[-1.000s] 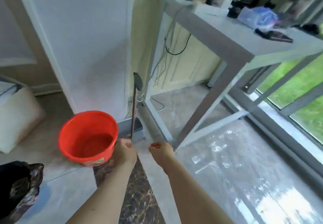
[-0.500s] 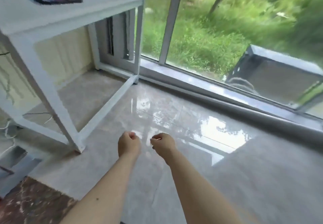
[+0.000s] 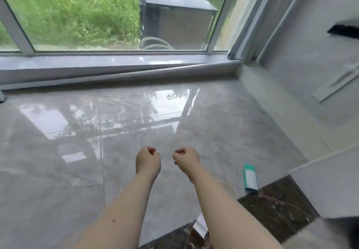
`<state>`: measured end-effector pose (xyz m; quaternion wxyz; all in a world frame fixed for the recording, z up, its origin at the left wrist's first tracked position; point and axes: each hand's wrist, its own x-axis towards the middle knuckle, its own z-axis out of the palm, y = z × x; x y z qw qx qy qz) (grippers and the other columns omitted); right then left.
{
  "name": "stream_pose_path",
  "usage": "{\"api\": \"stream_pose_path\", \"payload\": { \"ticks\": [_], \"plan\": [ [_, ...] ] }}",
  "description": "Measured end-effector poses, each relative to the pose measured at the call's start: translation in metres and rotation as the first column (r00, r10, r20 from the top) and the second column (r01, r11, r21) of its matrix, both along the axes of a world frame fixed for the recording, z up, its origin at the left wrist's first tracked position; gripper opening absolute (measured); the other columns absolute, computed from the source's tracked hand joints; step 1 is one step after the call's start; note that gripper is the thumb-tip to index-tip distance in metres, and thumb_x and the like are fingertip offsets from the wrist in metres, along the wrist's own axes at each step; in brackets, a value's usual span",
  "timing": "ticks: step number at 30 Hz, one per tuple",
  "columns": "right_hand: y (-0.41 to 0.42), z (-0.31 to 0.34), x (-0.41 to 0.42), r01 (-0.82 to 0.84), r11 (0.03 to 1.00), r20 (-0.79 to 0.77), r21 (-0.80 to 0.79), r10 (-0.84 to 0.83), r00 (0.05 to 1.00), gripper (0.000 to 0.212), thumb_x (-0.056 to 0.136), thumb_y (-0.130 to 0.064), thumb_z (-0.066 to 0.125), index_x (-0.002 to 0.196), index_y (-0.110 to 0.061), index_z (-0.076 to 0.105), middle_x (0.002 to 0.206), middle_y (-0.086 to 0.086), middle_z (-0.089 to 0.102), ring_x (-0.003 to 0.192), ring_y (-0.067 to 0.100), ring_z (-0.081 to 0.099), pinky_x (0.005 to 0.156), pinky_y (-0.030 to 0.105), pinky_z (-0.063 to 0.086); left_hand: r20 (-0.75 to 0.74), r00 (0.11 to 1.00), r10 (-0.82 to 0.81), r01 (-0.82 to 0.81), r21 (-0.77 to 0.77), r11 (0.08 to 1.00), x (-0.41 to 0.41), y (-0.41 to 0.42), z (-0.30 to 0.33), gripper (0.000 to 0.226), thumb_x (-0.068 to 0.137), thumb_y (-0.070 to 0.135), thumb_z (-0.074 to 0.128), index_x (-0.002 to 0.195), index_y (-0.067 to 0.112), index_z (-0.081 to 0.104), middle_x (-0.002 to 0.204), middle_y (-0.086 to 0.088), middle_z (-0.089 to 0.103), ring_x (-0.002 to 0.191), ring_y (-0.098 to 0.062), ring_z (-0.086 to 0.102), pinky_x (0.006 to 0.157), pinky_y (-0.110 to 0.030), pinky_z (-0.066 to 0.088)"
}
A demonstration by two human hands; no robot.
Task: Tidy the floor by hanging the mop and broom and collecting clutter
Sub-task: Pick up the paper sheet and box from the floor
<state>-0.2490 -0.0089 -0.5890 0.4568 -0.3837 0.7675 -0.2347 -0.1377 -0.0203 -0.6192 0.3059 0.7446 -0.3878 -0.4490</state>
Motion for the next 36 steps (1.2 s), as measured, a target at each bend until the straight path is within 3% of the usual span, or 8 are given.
{"api": "stream_pose_path", "payload": {
  "ticks": [4, 7, 13, 18, 23, 26, 30, 36],
  "plan": [
    [0.022, -0.021, -0.066, 0.166, 0.985, 0.010, 0.038, -0.167, 0.986, 0.026, 0.085, -0.010, 0.054, 0.106, -0.002, 0.066, 0.095, 0.009, 0.060, 0.091, 0.022, 0.059, 0.076, 0.027, 0.043, 0.027, 0.988, -0.155, 0.154, 0.024, 0.988, -0.063, 0.006, -0.021, 0.023, 0.091, 0.011, 0.048, 0.108, 0.004, 0.062, 0.112, -0.014, 0.065, 0.094, -0.025, 0.058, 0.079, -0.027, 0.042],
    [0.046, -0.037, -0.110, 0.259, 0.963, 0.021, 0.073, -0.261, 0.965, 0.016, 0.086, -0.011, 0.054, 0.097, -0.008, 0.064, 0.093, 0.008, 0.059, 0.091, 0.024, 0.060, 0.077, 0.029, 0.047, 0.040, 0.966, -0.256, 0.253, 0.062, 0.965, -0.105, 0.018, -0.039, 0.025, 0.091, 0.011, 0.048, 0.109, 0.003, 0.063, 0.112, -0.016, 0.066, 0.102, -0.030, 0.060, 0.085, -0.033, 0.047],
    [0.104, -0.074, -0.189, 0.366, 0.921, -0.025, 0.135, -0.366, 0.930, 0.021, 0.086, -0.010, 0.054, 0.102, -0.007, 0.067, 0.102, 0.011, 0.066, 0.107, 0.031, 0.064, 0.095, 0.037, 0.050, 0.050, 0.914, -0.404, 0.395, 0.128, 0.910, -0.187, 0.061, -0.082, 0.024, 0.090, 0.010, 0.047, 0.107, 0.003, 0.064, 0.109, -0.015, 0.067, 0.094, -0.028, 0.059, 0.075, -0.027, 0.039],
    [0.149, -0.108, -0.238, 0.372, 0.908, -0.029, 0.192, -0.373, 0.927, 0.027, 0.088, -0.012, 0.053, 0.111, -0.005, 0.065, 0.117, 0.015, 0.066, 0.105, 0.026, 0.063, 0.083, 0.029, 0.048, 0.056, 0.909, -0.413, 0.397, 0.182, 0.900, -0.235, 0.098, -0.121, 0.021, 0.091, 0.010, 0.048, 0.104, 0.005, 0.063, 0.107, -0.014, 0.066, 0.083, -0.022, 0.052, 0.073, -0.029, 0.039],
    [0.177, -0.150, -0.267, 0.373, 0.898, 0.051, 0.233, -0.394, 0.918, 0.027, 0.089, -0.011, 0.054, 0.113, -0.004, 0.063, 0.120, 0.015, 0.064, 0.111, 0.029, 0.063, 0.091, 0.034, 0.050, 0.088, 0.908, -0.411, 0.381, 0.239, 0.893, -0.260, 0.125, -0.164, 0.025, 0.091, 0.011, 0.049, 0.111, 0.005, 0.063, 0.113, -0.014, 0.066, 0.094, -0.027, 0.057, 0.077, -0.028, 0.040],
    [0.191, -0.183, -0.278, 0.361, 0.895, 0.057, 0.262, -0.388, 0.920, 0.027, 0.089, -0.013, 0.054, 0.114, -0.006, 0.063, 0.121, 0.012, 0.064, 0.113, 0.027, 0.062, 0.087, 0.032, 0.049, 0.103, 0.903, -0.417, 0.379, 0.263, 0.887, -0.270, 0.138, -0.197, 0.025, 0.091, 0.010, 0.049, 0.111, 0.004, 0.064, 0.114, -0.015, 0.066, 0.090, -0.024, 0.054, 0.077, -0.028, 0.039],
    [0.201, -0.225, -0.284, 0.359, 0.883, 0.051, 0.303, -0.392, 0.919, 0.026, 0.090, -0.016, 0.052, 0.113, -0.010, 0.063, 0.120, 0.008, 0.064, 0.112, 0.024, 0.062, 0.097, 0.035, 0.050, 0.111, 0.893, -0.435, 0.388, 0.297, 0.872, -0.278, 0.150, -0.239, 0.024, 0.091, 0.008, 0.050, 0.110, 0.001, 0.063, 0.113, -0.018, 0.066, 0.090, -0.026, 0.055, 0.075, -0.029, 0.039],
    [0.204, -0.290, -0.286, 0.399, 0.844, 0.047, 0.358, -0.443, 0.895, 0.024, 0.090, -0.019, 0.053, 0.112, -0.017, 0.063, 0.117, 0.006, 0.065, 0.109, 0.023, 0.062, 0.091, 0.033, 0.050, 0.074, 0.878, -0.472, 0.421, 0.348, 0.838, -0.278, 0.164, -0.307, 0.022, 0.092, 0.010, 0.049, 0.109, 0.006, 0.062, 0.107, -0.014, 0.065, 0.084, -0.027, 0.057, 0.076, -0.035, 0.049]
  ]
}}
